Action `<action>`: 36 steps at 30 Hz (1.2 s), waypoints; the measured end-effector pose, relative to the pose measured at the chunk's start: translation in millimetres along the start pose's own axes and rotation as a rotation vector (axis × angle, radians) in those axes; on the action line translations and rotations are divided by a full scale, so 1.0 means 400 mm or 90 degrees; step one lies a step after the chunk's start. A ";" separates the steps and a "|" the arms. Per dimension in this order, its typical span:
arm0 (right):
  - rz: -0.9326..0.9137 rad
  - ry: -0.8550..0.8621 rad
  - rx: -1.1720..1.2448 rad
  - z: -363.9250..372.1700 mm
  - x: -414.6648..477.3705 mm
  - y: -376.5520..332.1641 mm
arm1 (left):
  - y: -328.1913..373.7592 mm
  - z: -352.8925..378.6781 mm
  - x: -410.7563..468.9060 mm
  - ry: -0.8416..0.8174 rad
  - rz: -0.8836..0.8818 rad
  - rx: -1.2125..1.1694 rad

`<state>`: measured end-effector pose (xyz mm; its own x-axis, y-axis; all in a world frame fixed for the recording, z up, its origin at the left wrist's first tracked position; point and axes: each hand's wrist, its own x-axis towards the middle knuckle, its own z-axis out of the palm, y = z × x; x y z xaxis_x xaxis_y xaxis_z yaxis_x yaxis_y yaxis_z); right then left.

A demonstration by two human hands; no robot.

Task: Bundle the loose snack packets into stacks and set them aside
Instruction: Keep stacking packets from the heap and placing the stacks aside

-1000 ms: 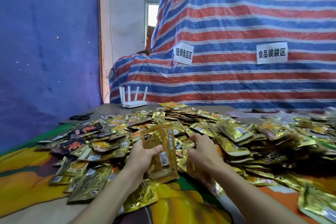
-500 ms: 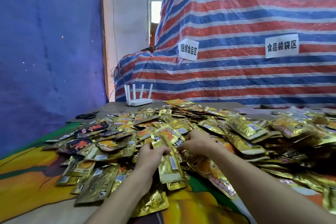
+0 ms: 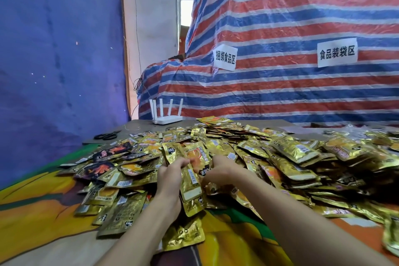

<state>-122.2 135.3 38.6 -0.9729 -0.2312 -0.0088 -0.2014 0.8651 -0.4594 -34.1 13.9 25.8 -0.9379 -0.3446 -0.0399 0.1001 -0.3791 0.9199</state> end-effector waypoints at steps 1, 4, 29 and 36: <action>0.005 0.016 0.021 0.000 0.003 -0.001 | 0.001 -0.002 0.000 -0.002 0.000 -0.002; 0.030 0.065 0.074 -0.001 0.001 -0.010 | -0.001 0.000 -0.001 0.017 -0.001 -0.002; 0.173 0.221 0.528 0.040 0.028 -0.063 | -0.010 -0.008 -0.001 0.078 -0.051 -0.032; 0.059 0.295 0.632 -0.033 -0.057 -0.033 | -0.009 -0.003 0.013 0.101 -0.042 -0.002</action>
<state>-98.7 135.0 56.7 -0.9698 0.1857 0.1585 -0.1460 0.0792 -0.9861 -38.8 12.4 22.0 -0.8783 -0.4499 -0.1617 0.0410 -0.4078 0.9122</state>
